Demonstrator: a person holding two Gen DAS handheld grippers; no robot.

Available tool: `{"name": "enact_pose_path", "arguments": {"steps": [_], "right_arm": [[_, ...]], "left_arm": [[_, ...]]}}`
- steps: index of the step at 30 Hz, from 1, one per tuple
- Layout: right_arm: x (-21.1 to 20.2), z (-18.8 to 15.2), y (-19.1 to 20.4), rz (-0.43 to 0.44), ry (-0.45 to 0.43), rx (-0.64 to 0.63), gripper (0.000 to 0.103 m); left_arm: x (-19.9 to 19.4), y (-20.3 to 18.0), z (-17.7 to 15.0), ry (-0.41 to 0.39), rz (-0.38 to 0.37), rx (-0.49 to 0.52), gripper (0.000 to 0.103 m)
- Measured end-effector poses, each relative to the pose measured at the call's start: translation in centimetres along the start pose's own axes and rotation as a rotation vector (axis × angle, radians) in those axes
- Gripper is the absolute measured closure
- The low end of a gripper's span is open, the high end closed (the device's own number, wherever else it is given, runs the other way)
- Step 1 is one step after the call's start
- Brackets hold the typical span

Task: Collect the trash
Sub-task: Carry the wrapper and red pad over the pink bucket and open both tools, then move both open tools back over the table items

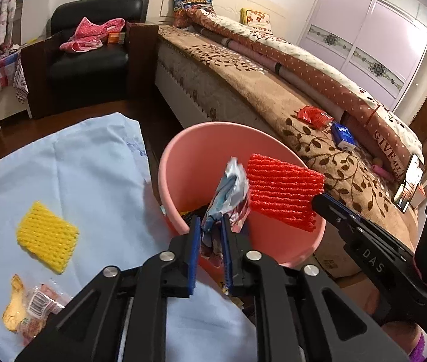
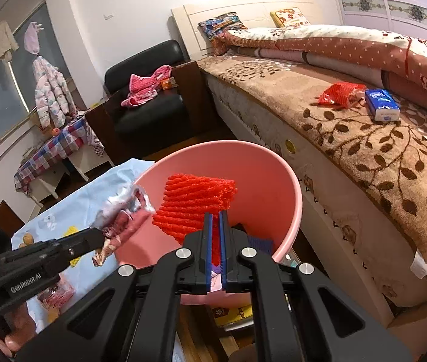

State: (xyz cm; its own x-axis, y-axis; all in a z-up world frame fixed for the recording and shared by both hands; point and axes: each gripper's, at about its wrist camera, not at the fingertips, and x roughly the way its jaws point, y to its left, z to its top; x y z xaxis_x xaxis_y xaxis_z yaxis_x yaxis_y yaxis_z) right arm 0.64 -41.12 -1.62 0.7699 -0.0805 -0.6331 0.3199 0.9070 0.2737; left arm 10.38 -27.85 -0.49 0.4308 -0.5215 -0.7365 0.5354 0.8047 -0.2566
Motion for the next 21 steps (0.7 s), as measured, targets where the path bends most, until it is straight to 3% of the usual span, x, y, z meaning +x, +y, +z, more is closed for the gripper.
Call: {"name": "enact_pose_path", "arguments": {"steps": [3,8,10,12,18,21], "right_arm": [[0.5,0.0,-0.1,-0.005,0.02,0.013,0.098],[0.9,-0.1,-0.3,0.015,0.044,0.041,0.095],[0.8,0.0,-0.1,0.015,0.047,0.04,0.084],[0.5,0.1,0.3,0.01,0.038,0.029,0.071],[-0.5,0.4,1.4,0.005,0.02,0.01,0.071],[-1.5,0.3,2.5,0.004,-0.008,-0.025,0.071]], "left_arm": [[0.1,-0.1,-0.1,-0.007,-0.013,0.0,0.077],[-0.8,0.1,-0.4,-0.03,-0.027,-0.002,0.077],[-1.6,0.1,-0.7,-0.046,-0.027,0.004,0.075],[-2.3,0.2,-0.9,-0.06,-0.032,0.006,0.065],[-4.7,0.9,-1.4,-0.095,-0.043,-0.023,0.063],[-6.6,1.4,-1.9,-0.139,-0.014,-0.031,0.063]]}}
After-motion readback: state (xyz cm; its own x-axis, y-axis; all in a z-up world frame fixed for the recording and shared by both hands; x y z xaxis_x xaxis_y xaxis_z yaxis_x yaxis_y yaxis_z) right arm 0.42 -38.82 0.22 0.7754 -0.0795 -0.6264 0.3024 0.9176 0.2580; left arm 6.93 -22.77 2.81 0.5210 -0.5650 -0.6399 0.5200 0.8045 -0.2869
